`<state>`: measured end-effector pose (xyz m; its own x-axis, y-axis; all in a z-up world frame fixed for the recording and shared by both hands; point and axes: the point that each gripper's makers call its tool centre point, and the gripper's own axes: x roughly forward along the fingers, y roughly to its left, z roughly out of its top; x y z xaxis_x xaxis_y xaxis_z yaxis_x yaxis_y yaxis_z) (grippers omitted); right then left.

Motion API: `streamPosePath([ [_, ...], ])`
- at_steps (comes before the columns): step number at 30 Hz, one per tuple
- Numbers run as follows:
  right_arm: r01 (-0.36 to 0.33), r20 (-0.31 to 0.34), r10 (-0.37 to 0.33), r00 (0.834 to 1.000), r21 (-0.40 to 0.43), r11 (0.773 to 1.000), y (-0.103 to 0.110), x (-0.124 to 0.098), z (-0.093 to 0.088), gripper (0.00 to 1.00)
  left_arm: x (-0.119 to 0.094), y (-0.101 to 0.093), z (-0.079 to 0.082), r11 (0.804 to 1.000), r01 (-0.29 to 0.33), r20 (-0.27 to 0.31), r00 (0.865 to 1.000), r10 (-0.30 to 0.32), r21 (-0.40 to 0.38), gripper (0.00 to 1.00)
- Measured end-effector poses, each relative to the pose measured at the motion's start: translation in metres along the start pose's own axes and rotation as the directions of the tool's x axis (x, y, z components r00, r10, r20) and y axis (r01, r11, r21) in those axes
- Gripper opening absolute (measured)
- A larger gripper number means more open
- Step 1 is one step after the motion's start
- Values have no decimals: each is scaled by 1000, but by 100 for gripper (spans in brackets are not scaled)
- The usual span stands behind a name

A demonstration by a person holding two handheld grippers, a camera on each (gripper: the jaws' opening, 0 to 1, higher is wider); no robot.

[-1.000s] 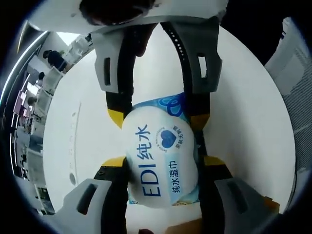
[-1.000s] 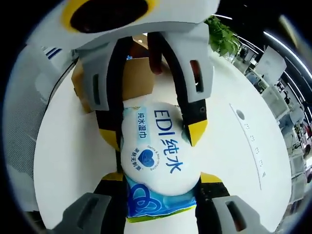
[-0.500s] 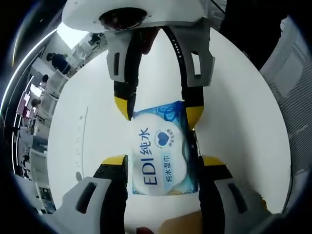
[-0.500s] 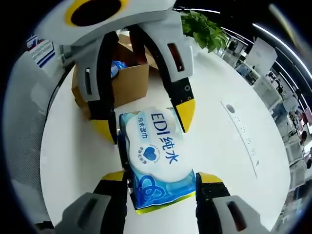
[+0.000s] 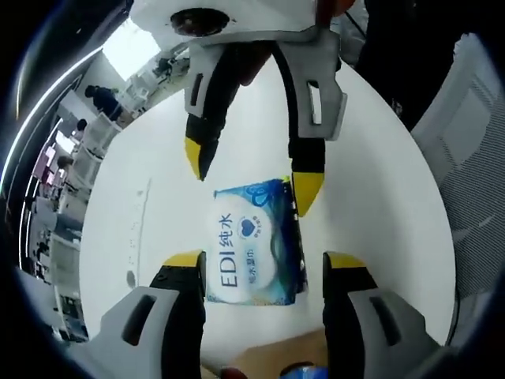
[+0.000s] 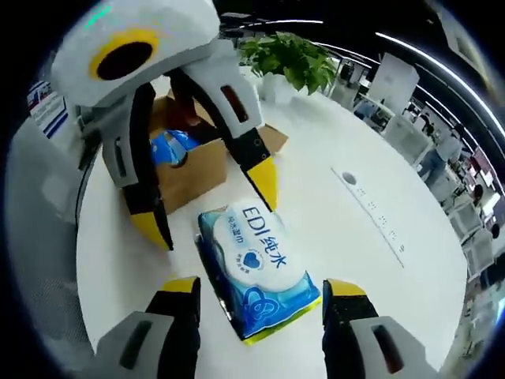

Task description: Operate the shoe box by opening the lid, removing the specified soft item, and placing it in the target area until the item is outside and the box remains undamaged.

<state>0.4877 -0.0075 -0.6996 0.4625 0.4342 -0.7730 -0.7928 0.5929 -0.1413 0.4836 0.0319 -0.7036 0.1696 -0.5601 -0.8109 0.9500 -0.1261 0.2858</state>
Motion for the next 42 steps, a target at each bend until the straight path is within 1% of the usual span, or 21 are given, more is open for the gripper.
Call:
streamPosePath([
  [3, 15, 29, -17, 999, 66, 998, 0, -4, 0, 60, -7, -2, 2, 999, -14, 20, 1000, 14, -34, 59],
  [4, 20, 32, -22, 999, 65, 998, 1, -6, 0, 60, -10, -4, 2, 999, -15, 25, 1000, 16, -46, 59],
  [7, 46, 40, -49, 998, 80, 996, 5, -11, -1, 60, -19, -11, 3, 999, -26, 32, 999, 27, -44, 59],
  [11, 63, 71, -74, 995, 148, 987, 12, -18, 0, 61, -31, -16, 4, 997, -39, 51, 998, 43, -69, 59],
  [13, 67, 85, -81, 993, 156, 985, 16, -21, 1, 61, -36, -19, 4, 995, -46, 62, 997, 51, -85, 59],
  [15, 72, 96, -89, 991, 162, 984, 12, -21, 3, 60, -40, -22, 4, 995, -49, 67, 996, 55, -87, 59],
  [17, 73, 102, -91, 991, 169, 983, 17, -22, 3, 60, -43, -26, 3, 995, -54, 69, 996, 60, -88, 59],
  [20, 73, 115, -96, 989, 188, 979, 17, -22, 5, 60, -48, -30, 2, 993, -57, 77, 995, 65, -107, 59],
  [24, 77, 144, -109, 984, 214, 974, 20, -26, 13, 59, -55, -34, 2, 990, -64, 88, 993, 76, -128, 58],
  [27, 79, 163, -119, 980, 233, 969, 20, -28, 17, 59, -62, -36, 0, 985, -70, 102, 991, 87, -159, 58],
  [33, 74, 185, -127, 975, 270, 960, 29, -29, 22, 59, -72, -39, -5, 976, -84, 119, 987, 109, -199, 58],
  [35, 69, 198, -132, 971, 299, 952, 30, -27, 25, 59, -76, -40, -6, 971, -87, 131, 984, 119, -223, 57],
  [36, 65, 213, -139, 967, 323, 944, 31, -27, 28, 59, -78, -41, -7, 965, -91, 137, 982, 127, -244, 57],
  [37, 58, 230, -147, 962, 356, 933, 33, -27, 32, 59, -80, -40, -7, 961, -97, 145, 980, 138, -260, 57],
  [38, 46, 258, -159, 953, 394, 918, 34, -28, 38, 59, -83, -39, -6, 955, -100, 156, 977, 148, -280, 57],
  [39, 44, 270, -169, 948, 415, 909, 34, -29, 40, 59, -86, -40, -6, 947, -97, 170, 973, 155, -308, 57],
  [40, 39, 284, -182, 941, 444, 895, 33, -28, 43, 59, -89, -39, -6, 943, -101, 175, 971, 163, -316, 57],
  [42, 28, 301, -191, 934, 473, 881, 36, -29, 47, 58, -94, -40, -9, 939, -110, 176, 969, 174, -325, 57],
])
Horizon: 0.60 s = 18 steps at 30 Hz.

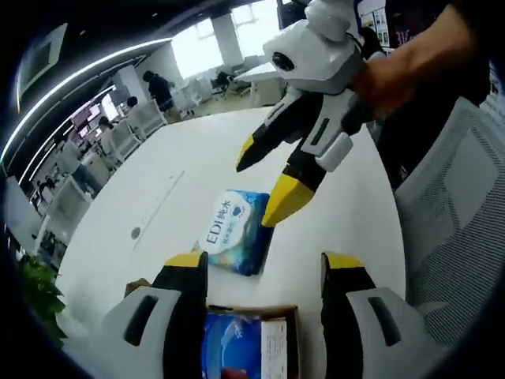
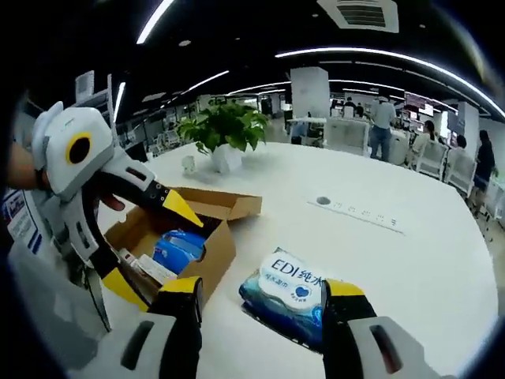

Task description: Operate the shoe box by opening the lid, removing the specified soft item, and placing it in the target area until the item is outside and the box remains undamaged.

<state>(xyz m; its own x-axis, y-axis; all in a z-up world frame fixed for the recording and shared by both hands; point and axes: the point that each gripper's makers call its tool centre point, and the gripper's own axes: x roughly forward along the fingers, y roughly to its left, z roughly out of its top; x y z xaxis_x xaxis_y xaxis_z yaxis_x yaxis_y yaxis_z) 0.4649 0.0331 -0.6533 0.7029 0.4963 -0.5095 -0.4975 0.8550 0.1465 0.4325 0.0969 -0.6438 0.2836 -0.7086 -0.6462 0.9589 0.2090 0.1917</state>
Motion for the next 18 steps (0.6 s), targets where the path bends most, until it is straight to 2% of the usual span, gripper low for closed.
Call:
streamPosePath([
  [7, 7, 24, -7, 1000, 17, 1000, 19, -2, 3, 58, -21, 10, -2, 994, -67, 64, 995, 73, -88, 57],
  [18, 28, 71, -32, 997, 57, 998, 43, -9, 3, 59, -47, 20, -18, 979, -128, 90, 986, 143, -156, 56],
])
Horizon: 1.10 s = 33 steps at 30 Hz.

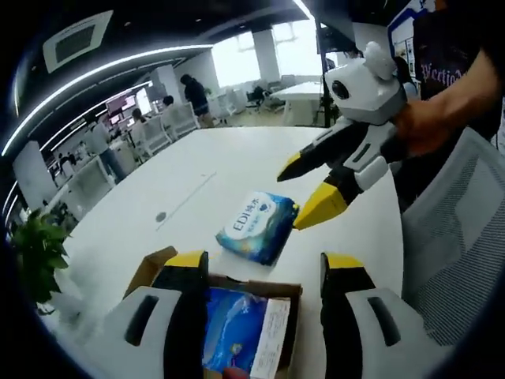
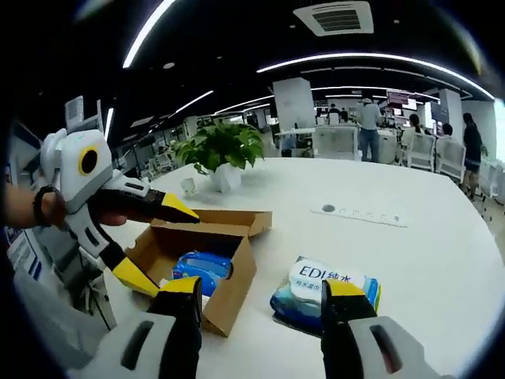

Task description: Operate the shoe box by opening the lid, removing the specified soft item, and placing it in the target area until the item is outside and the box remains undamaged.

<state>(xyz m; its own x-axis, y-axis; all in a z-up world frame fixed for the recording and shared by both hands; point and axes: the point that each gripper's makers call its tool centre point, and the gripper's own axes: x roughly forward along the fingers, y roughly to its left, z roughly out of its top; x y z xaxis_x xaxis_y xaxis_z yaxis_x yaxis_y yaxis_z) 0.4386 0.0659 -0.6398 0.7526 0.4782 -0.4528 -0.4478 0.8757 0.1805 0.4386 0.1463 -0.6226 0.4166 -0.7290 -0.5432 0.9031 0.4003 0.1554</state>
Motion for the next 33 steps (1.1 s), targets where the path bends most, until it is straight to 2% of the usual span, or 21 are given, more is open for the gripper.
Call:
streamPosePath([
  [5, 22, 16, -22, 1000, 28, 999, 4, -5, -4, 59, -14, 0, -7, 998, -33, 14, 999, 34, -51, 56],
  [8, 34, 28, -35, 999, 38, 999, 8, -8, -3, 59, -21, 0, -14, 997, -50, 10, 999, 51, -55, 56],
  [16, 41, 51, -42, 998, 18, 999, 26, -12, -6, 59, -41, 4, -33, 987, -115, 1, 993, 116, -111, 56],
  [22, 33, 54, -34, 998, 24, 999, 37, -11, -16, 59, -63, 13, -39, 966, -184, 11, 982, 189, -181, 56],
  [28, 23, 42, -25, 999, 44, 999, 46, -12, -30, 59, -76, 11, -55, 957, -211, -15, 977, 212, -200, 57],
  [31, 11, 34, -13, 999, 50, 999, 52, -11, -36, 59, -82, 10, -60, 927, -236, -3, 969, 245, -293, 56],
  [33, 4, 24, -5, 1000, 44, 999, 57, -10, -40, 59, -83, 6, -64, 928, -234, -10, 970, 242, -289, 56],
])
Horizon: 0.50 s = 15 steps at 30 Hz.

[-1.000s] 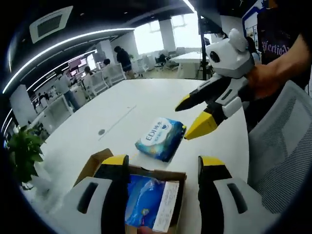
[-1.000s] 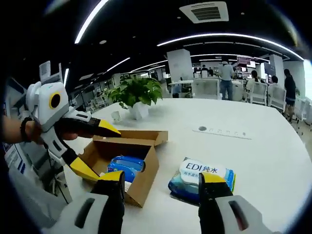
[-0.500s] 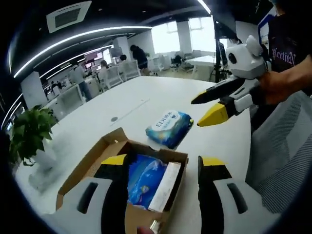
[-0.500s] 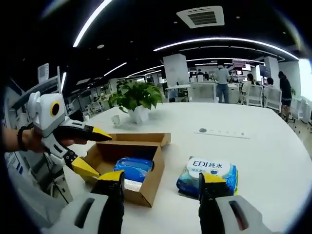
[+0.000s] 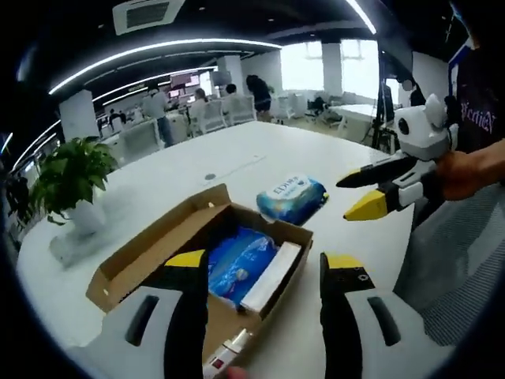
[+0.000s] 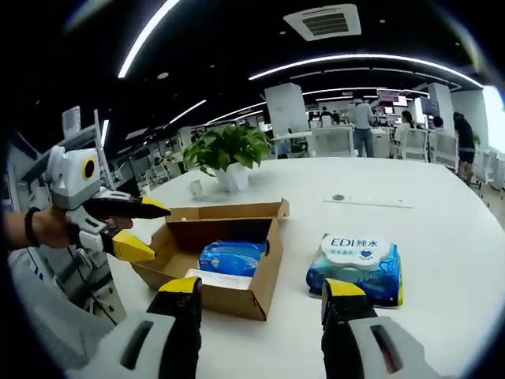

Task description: Operate the shoe box by opening the lid, removing the specified soft item, and placing it in the target area until the item is outside and the box remains undamaged.

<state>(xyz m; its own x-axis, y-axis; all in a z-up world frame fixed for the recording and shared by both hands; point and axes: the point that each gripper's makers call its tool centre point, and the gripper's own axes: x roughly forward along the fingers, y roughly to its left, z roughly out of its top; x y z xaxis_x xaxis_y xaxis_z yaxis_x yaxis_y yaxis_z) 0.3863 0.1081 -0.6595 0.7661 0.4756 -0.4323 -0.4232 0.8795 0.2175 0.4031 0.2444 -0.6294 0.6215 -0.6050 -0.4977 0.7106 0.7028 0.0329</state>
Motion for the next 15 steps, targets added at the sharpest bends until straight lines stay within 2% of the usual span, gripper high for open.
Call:
streamPosePath([
  [3, -9, -8, 9, 1000, 1, 1000, 6, 0, -4, 59, 0, 0, -8, 1000, -18, -13, 1000, 18, -18, 57],
  [7, -20, -15, 20, 1000, -11, 1000, 12, 2, -7, 59, -2, 0, -8, 997, -44, -7, 999, 44, -60, 58],
  [15, -32, -18, 31, 999, -32, 999, 20, 2, -9, 60, -3, 4, -16, 993, -79, -13, 997, 78, -88, 58],
])
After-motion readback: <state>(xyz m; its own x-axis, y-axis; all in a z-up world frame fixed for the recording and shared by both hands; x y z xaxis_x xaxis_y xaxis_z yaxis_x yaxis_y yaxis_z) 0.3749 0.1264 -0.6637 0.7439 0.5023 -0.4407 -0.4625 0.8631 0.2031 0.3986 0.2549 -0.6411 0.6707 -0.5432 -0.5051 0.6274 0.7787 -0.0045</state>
